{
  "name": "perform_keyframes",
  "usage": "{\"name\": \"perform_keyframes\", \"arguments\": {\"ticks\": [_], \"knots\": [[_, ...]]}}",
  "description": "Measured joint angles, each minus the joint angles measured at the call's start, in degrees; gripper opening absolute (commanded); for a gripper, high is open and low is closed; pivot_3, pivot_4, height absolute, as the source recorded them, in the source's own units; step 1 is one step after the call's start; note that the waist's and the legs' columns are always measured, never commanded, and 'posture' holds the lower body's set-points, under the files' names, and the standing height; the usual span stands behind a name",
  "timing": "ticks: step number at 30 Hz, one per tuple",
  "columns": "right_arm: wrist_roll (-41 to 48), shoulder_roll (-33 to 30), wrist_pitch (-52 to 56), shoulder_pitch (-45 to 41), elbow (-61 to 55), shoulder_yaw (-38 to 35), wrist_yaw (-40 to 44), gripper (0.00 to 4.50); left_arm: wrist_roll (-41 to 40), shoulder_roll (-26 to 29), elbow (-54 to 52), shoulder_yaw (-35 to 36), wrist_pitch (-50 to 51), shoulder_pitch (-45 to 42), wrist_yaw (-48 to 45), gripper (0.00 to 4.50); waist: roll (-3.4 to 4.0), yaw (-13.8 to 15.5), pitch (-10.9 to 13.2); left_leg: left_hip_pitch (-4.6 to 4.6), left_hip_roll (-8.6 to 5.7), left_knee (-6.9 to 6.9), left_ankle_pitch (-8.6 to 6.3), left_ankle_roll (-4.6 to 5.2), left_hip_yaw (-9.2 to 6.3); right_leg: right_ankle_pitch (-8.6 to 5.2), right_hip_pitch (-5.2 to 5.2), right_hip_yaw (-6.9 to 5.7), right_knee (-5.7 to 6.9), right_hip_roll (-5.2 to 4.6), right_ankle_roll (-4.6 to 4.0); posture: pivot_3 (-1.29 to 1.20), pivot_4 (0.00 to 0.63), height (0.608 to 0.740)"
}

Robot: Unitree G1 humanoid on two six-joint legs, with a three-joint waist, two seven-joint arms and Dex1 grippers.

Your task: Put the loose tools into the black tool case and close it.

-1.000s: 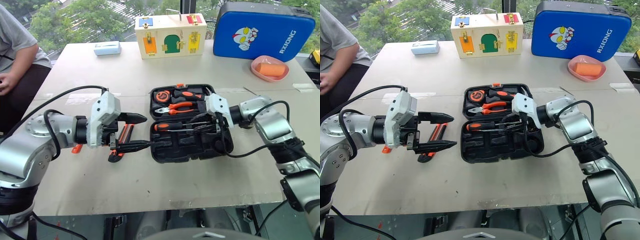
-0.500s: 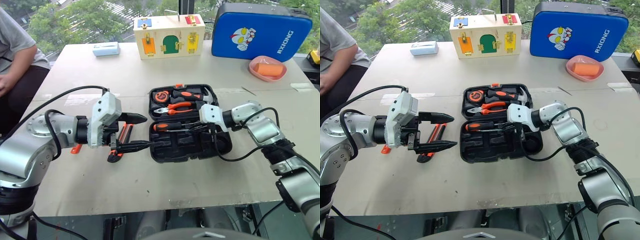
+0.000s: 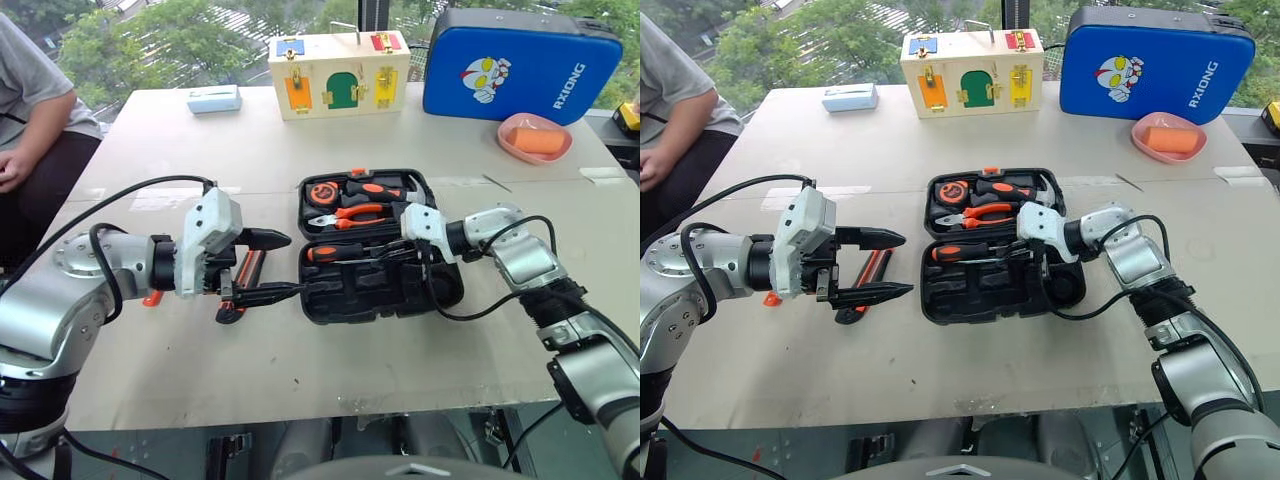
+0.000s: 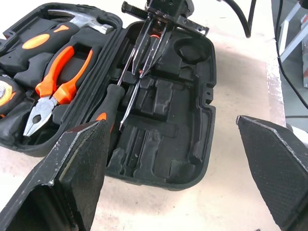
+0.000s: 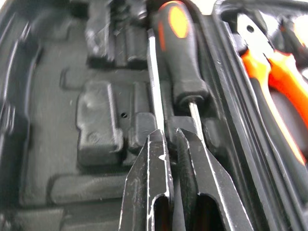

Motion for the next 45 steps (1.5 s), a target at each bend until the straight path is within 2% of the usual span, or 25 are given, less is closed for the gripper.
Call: {"name": "perform_keyframes", "arguments": {"ticks": [6,10,17,22,26,29,31,33,35,37,39,40,43,45], "knots": [[3.93,-3.27,7.92,0.74,-5.47,-1.42,2.13,0.06,0.47,-0.01,0.26,0.02,-0.59,0.33,-0.03,4.50,0.02,0.04,0.01,-0.33,0.00,-0.05,0.00,0.00,-0.03,0.00,-0.31,-0.01,-0.11,-0.01,0.00,0.00,0.150,0.735],[2.89,-4.24,6.37,1.68,-4.48,-1.17,2.08,0.06,0.55,-0.04,0.64,-0.58,-0.85,-0.60,-0.08,4.50,0.02,0.02,0.02,-0.34,0.00,-0.04,0.00,0.00,-0.01,0.00,-0.32,-0.01,-0.09,-0.01,0.00,0.00,0.150,0.735],[-0.82,-3.26,-2.67,1.19,-1.15,0.42,0.78,0.06,0.62,-0.05,1.51,-2.01,-1.11,-1.47,-0.08,4.50,-0.04,-0.23,-0.02,-0.20,0.00,-0.05,0.00,0.00,0.06,0.00,-0.26,0.00,-0.04,0.02,0.00,0.00,0.150,0.735],[3.13,-2.26,0.48,1.82,-2.18,-1.35,2.27,0.06,0.55,0.09,1.16,0.15,-0.87,2.88,0.53,4.50,0.01,-0.34,0.02,-0.19,0.02,-0.09,0.00,0.00,0.08,0.00,-0.30,0.07,0.01,0.04,0.00,0.00,0.150,0.735],[15.09,-3.01,7.47,-0.04,-12.11,-8.51,5.90,0.06,1.65,-1.52,0.18,12.42,0.89,18.45,4.34,4.50,0.15,-0.49,0.11,-0.25,0.01,-0.29,-0.01,-0.01,-0.06,0.00,-0.41,0.25,-0.15,0.07,0.00,0.00,0.150,0.735],[20.59,-3.87,11.19,-2.43,-17.23,-11.71,6.38,0.06,1.80,-6.28,-1.64,23.45,2.21,28.50,7.39,4.50,0.13,-0.22,0.10,-0.18,-0.01,-0.31,-0.02,-0.02,-0.07,0.00,-0.37,0.33,-0.21,0.03,0.00,0.00,0.150,0.735],[24.81,-5.35,15.00,-2.56,-20.01,-12.52,8.06,0.58,2.82,-12.80,-3.03,33.51,2.46,39.77,9.56,4.50,0.07,-0.14,0.10,-0.17,-0.05,-0.33,-0.03,-0.01,-0.04,0.00,-0.37,0.51,-0.23,-0.03,0.00,0.00,0.150,0.735],[26.44,-6.65,16.63,-2.21,-21.13,-12.75,9.19,1.29,3.46,-17.20,-3.21,38.78,2.32,46.18,10.50,4.50,0.02,0.18,0.08,-0.15,-0.04,-0.34,-0.05,0.01,-0.04,-0.01,-0.35,0.51,-0.26,-0.02,-0.02,0.00,0.150,0.735],[27.35,-6.71,16.75,-2.13,-21.97,-12.51,9.96,2.17,4.03,-22.04,-4.00,43.32,0.29,51.94,10.69,4.50,-0.01,0.36,0.07,-0.16,-0.03,-0.33,-0.17,0.20,-0.03,0.00,-0.33,0.51,-0.25,-0.04,-0.03,0.00,0.150,0.735],[27.42,-7.23,16.51,-2.10,-22.91,-12.44,10.50,3.25,5.01,-26.24,-4.11,46.43,-1.86,57.11,11.39,4.50,0.00,0.87,0.07,-0.13,-0.05,-0.32,-0.19,0.24,-0.01,0.02,-0.31,0.50,-0.23,-0.07,-0.06,0.00,0.150,0.735],[27.41,-7.32,16.18,-2.24,-23.16,-12.38,10.72,4.23,5.65,-28.18,-4.11,47.82,-3.58,59.56,11.82,4.50,-0.03,1.61,0.06,-0.13,-0.03,-0.32,-0.20,0.25,-0.08,0.07,-0.29,0.39,-0.24,-0.07,-0.16,0.00,0.150,0.735],[27.41,-7.31,16.01,-2.30,-23.30,-12.35,10.79,4.46,6.07,-28.43,-4.07,47.86,-4.53,60.71,11.93,4.50,-0.03,1.95,0.05,-0.13,-0.03,-0.32,-0.20,0.25,-0.11,0.08,-0.28,0.36,-0.23,-0.07,-0.19,0.00,0.150,0.735],[27.41,-7.35,15.62,-2.29,-23.58,-12.35,10.78,4.46,6.13,-27.72,-3.61,47.84,-5.39,60.53,12.42,4.50,-0.04,2.47,0.05,-0.13,-0.03,-0.31,-0.20,0.25,-0.11,0.10,-0.29,0.35,-0.24,-0.07,-0.23,0.00,0.150,0.735],[27.41,-7.50,15.60,-2.30,-23.95,-12.37,10.60,4.46,6.19,-24.36,-2.02,47.65,-5.42,58.29,13.07,4.50,-0.04,2.72,0.05,-0.13,-0.02,-0.33,-0.20,0.24,-0.14,0.10,-0.29,0.33,-0.24,-0.05,-0.23,0.00,0.150,0.735]]}}
